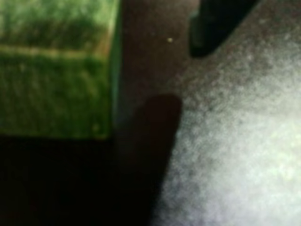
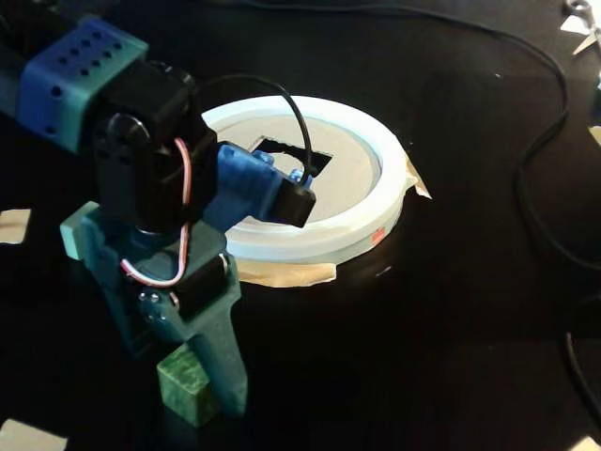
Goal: Pick up the square block and drop it in corresponding square shaped hole
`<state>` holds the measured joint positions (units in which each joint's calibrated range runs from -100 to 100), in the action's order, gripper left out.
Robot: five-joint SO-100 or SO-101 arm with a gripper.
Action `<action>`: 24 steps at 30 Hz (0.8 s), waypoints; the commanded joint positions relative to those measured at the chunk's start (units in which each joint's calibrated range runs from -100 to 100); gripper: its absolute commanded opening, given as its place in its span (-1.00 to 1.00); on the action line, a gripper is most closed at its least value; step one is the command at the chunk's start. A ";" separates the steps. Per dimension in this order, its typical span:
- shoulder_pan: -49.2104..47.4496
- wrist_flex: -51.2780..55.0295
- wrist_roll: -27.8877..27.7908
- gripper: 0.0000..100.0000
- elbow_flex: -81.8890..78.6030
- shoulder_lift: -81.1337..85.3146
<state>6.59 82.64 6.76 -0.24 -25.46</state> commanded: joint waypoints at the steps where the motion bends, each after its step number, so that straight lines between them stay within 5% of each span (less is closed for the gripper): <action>1: -0.35 0.40 0.39 0.24 4.16 0.87; 10: -0.23 0.40 0.49 -0.27 4.16 1.59; 24: -0.35 1.61 0.54 -0.30 3.98 10.54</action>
<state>6.59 82.93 6.96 -0.24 -25.01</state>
